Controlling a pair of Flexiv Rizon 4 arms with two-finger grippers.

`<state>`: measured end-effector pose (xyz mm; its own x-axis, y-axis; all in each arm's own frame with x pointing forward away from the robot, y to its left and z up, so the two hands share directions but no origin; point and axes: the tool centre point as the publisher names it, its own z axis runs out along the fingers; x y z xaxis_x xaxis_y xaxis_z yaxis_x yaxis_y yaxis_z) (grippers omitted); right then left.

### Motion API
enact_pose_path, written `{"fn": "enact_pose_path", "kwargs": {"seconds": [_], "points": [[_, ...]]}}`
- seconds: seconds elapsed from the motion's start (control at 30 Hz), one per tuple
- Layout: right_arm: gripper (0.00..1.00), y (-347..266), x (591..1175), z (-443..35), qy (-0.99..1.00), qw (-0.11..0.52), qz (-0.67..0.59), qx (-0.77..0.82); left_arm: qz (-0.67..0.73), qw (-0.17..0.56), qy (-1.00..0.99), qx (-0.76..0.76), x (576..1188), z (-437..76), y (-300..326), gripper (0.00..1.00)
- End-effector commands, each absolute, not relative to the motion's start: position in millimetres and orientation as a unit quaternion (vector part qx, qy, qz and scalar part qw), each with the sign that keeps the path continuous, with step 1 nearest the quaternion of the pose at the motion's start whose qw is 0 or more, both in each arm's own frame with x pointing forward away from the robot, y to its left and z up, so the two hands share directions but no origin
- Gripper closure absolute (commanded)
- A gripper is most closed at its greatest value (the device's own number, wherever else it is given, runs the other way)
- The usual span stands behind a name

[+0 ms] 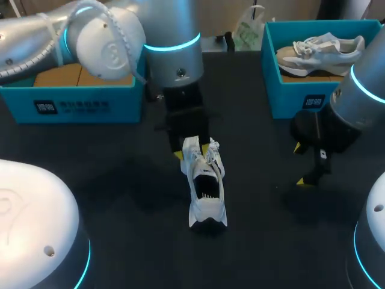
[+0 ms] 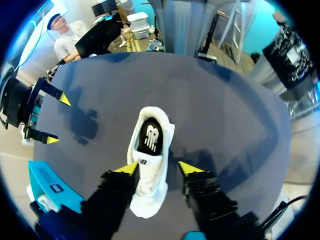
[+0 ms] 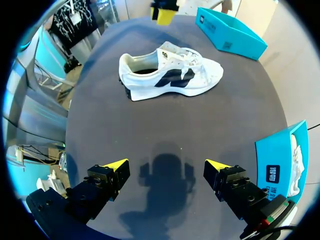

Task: Take the shoe out of the shoebox, open the shoe tongue, remove and reinsert the insole, then place the shoe into the shoebox

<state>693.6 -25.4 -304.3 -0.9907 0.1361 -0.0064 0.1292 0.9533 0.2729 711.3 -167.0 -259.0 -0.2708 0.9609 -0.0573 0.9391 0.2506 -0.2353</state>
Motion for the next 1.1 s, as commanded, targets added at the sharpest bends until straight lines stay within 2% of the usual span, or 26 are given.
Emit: {"fn": "enact_pose_path", "kwargs": {"seconds": [0.03,0.53,0.67,0.8,0.87,0.93,1.1], "points": [[0.0,-24.9,692.7,-304.8,0.988,0.014,0.137,0.067,0.12,0.045,-0.813,-0.568,697.6,-248.2,-161.6,0.0],[0.0,-24.9,692.7,-304.8,0.988,0.014,0.137,0.067,0.115,0.044,-0.818,-0.561,693.6,-246.1,-158.7,0.0],[0.0,-24.9,692.7,-304.8,0.988,0.014,0.137,0.067,0.065,0.052,-0.871,-0.484,673.6,-256.1,-167.7,0.0],[0.0,-24.9,692.7,-304.8,0.988,0.014,0.137,0.067,0.088,0.047,-0.906,-0.412,652.0,-254.1,-168.5,0.0],[0.0,-24.9,692.7,-304.8,0.988,0.014,0.137,0.067,0.097,0.051,-0.947,-0.303,642.9,-253.5,-168.4,0.0],[0.0,-24.9,692.7,-304.8,0.988,0.014,0.137,0.067,0.039,0.025,-0.973,-0.227,631.6,-255.6,-164.5,0.0],[0.0,-24.9,692.7,-304.8,0.988,0.014,0.137,0.067,0.039,0.025,-0.973,-0.227,631.6,-255.6,-164.5,0.0]]}}
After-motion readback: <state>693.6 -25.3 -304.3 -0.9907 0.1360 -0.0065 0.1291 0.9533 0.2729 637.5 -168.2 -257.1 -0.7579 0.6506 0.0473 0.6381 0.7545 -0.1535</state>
